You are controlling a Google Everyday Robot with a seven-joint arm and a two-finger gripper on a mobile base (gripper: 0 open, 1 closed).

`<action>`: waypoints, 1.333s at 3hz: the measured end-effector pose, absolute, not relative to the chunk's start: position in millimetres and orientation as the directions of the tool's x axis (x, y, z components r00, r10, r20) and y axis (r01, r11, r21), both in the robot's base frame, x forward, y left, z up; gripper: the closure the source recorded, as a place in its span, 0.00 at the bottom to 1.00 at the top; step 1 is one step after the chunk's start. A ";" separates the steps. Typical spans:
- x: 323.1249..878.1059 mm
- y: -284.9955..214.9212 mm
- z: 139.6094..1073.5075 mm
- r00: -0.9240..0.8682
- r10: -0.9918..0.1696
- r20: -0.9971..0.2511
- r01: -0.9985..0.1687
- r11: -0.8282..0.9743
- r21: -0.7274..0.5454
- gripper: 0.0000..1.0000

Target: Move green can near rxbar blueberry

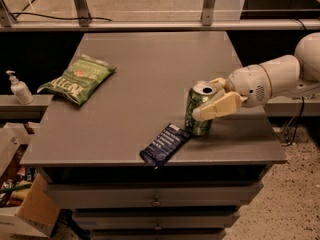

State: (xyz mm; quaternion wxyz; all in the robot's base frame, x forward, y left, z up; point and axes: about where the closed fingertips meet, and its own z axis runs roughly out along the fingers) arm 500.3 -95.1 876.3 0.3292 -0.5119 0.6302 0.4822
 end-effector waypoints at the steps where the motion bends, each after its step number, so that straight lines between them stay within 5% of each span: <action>1: 500.3 -95.1 876.4 -0.259 -0.328 -0.909 -0.963 0.011 0.271 0.00; 4: 502.9 -161.0 895.5 -0.264 -0.297 -0.918 -0.960 0.174 0.219 0.00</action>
Offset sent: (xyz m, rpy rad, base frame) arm -0.0113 0.0006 -0.0142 0.0205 0.0397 -0.0226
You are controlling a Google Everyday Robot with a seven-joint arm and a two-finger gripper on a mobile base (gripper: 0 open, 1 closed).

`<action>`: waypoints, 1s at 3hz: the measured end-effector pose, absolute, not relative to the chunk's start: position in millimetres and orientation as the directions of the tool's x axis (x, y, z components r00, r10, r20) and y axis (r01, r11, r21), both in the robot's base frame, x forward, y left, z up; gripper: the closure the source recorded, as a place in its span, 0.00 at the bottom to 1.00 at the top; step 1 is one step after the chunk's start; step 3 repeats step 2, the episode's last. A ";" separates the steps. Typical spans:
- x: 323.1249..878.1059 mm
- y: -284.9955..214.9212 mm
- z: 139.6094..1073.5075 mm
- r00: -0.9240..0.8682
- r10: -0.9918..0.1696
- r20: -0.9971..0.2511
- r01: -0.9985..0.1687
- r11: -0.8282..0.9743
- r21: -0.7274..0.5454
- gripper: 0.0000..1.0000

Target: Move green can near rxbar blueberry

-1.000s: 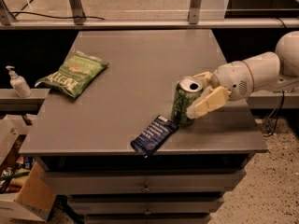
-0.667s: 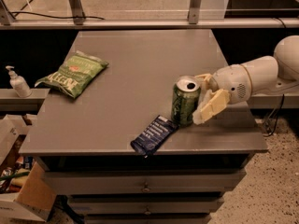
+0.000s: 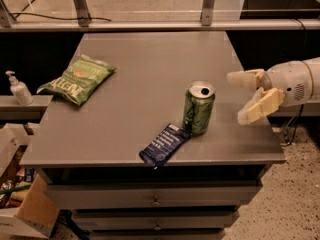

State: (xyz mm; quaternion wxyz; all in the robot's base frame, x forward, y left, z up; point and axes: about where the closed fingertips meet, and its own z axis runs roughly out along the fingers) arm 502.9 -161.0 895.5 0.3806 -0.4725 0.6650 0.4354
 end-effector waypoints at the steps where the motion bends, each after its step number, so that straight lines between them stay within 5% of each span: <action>1: 508.0 -201.3 914.9 -0.250 -0.264 -0.932 -0.948 0.262 0.180 0.00; 3: 508.8 -203.8 917.8 -0.245 -0.263 -0.933 -0.948 0.268 0.173 0.00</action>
Offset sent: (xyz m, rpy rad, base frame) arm 0.0043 -0.0342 0.0164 0.0074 -0.0372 -0.0800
